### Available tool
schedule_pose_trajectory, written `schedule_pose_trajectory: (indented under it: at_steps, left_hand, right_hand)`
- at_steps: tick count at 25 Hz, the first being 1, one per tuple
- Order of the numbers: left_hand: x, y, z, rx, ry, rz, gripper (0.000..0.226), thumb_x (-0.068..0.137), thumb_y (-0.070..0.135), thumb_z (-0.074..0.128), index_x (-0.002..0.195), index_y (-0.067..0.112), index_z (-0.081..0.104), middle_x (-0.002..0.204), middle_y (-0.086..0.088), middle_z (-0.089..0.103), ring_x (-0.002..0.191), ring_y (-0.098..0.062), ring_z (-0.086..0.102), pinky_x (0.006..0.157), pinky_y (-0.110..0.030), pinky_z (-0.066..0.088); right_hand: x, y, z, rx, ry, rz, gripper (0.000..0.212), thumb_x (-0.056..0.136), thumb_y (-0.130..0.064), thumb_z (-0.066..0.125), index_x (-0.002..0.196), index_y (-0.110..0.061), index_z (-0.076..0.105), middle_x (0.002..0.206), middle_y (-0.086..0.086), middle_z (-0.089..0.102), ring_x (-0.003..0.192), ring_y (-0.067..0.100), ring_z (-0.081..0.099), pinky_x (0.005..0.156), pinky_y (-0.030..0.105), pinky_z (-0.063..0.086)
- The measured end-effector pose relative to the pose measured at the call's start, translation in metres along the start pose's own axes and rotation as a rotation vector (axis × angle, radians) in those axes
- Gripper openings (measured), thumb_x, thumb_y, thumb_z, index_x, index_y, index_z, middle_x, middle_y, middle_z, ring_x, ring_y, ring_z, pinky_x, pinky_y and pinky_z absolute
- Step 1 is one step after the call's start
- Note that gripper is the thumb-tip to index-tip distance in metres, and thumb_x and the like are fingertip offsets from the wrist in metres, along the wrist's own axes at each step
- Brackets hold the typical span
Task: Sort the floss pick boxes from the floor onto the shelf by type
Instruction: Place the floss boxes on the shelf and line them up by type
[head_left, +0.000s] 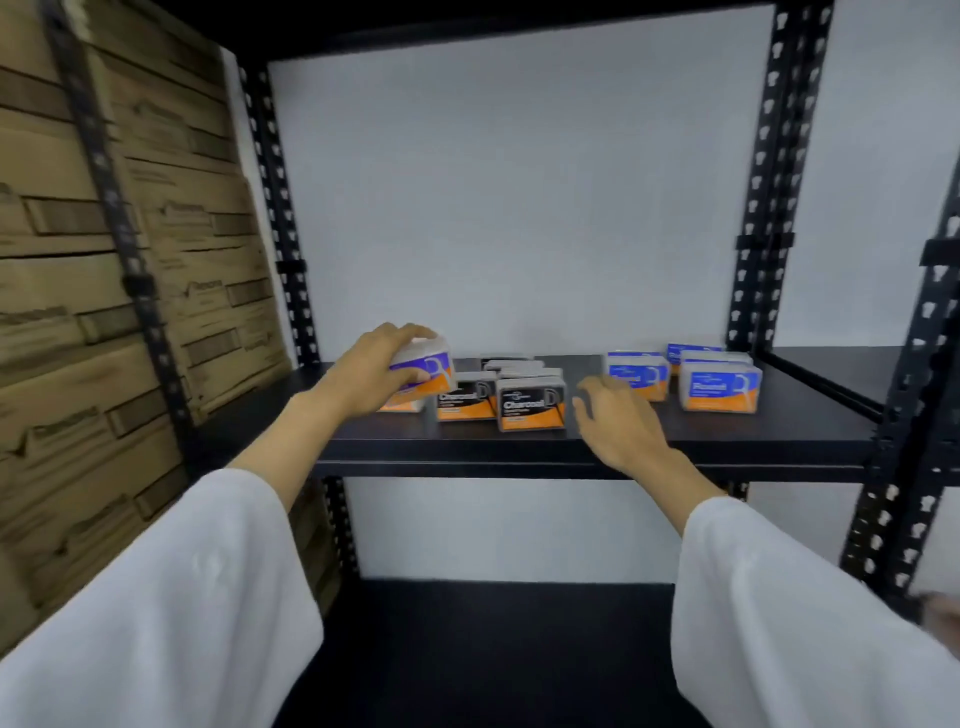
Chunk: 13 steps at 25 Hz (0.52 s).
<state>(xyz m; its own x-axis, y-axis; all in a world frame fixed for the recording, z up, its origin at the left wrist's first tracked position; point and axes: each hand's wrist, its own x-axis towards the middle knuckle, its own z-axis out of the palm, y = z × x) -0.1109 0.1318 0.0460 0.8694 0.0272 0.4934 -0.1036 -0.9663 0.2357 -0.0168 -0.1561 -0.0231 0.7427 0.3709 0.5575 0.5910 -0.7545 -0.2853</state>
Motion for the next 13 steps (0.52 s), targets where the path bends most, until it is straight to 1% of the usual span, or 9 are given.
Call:
schedule_pose_trajectory:
  at_steps: [3,5,7,9,10,13]
  left_hand:
    - [-0.028,-0.046,-0.007,0.051,-0.027,-0.094,0.046,0.087,0.025,0.066,0.130,0.030,0.050,0.117,-0.010,0.056,0.109,-0.027,0.052,0.096,-0.040,0.042]
    - [-0.036,-0.061,-0.002,0.050,-0.048,-0.151,0.046,0.089,0.022,0.065,0.132,0.027,0.048,0.122,-0.013,0.054,0.112,-0.028,0.049,0.096,-0.038,0.039]
    - [-0.039,-0.065,0.009,0.053,-0.061,-0.195,0.047,0.091,0.020,0.061,0.135,0.027,0.046,0.127,-0.014,0.050,0.117,-0.030,0.041,0.098,-0.039,0.035]
    - [-0.038,-0.066,0.017,0.040,-0.055,-0.212,0.045,0.093,0.019,0.058,0.135,0.027,0.044,0.132,-0.014,0.047,0.121,-0.031,0.037,0.099,-0.040,0.034]
    - [-0.036,-0.067,0.019,0.022,-0.050,-0.209,0.044,0.094,0.018,0.057,0.135,0.027,0.045,0.133,-0.013,0.047,0.123,-0.030,0.036,0.097,-0.038,0.034]
    - [-0.028,-0.071,0.024,0.014,-0.041,-0.176,0.040,0.094,0.015,0.057,0.132,0.025,0.047,0.133,-0.013,0.047,0.122,-0.027,0.040,0.094,-0.034,0.036]
  right_hand:
    - [-0.012,0.007,0.022,-0.029,-0.067,0.094,0.033,0.099,-0.029,0.039,0.120,-0.007,0.054,0.120,0.015,0.059,0.107,0.031,0.056,0.087,0.040,0.046]
    - [-0.015,0.009,0.032,-0.059,-0.083,0.094,0.034,0.100,-0.031,0.035,0.112,-0.007,0.057,0.115,0.014,0.061,0.103,0.030,0.056,0.087,0.040,0.044]
    - [-0.018,0.010,0.036,-0.061,-0.077,0.091,0.035,0.101,-0.031,0.033,0.112,-0.009,0.057,0.117,0.013,0.060,0.106,0.028,0.054,0.091,0.040,0.042]
    - [-0.019,0.012,0.039,-0.068,-0.082,0.087,0.035,0.101,-0.031,0.031,0.118,-0.011,0.054,0.122,0.010,0.057,0.112,0.026,0.051,0.098,0.039,0.038]
    - [-0.019,0.013,0.040,-0.071,-0.081,0.083,0.035,0.101,-0.031,0.030,0.119,-0.011,0.053,0.123,0.010,0.056,0.114,0.025,0.050,0.100,0.039,0.036]
    - [-0.019,0.016,0.045,-0.091,-0.055,0.065,0.035,0.101,-0.031,0.029,0.119,-0.013,0.052,0.124,0.009,0.054,0.113,0.024,0.048,0.099,0.039,0.033]
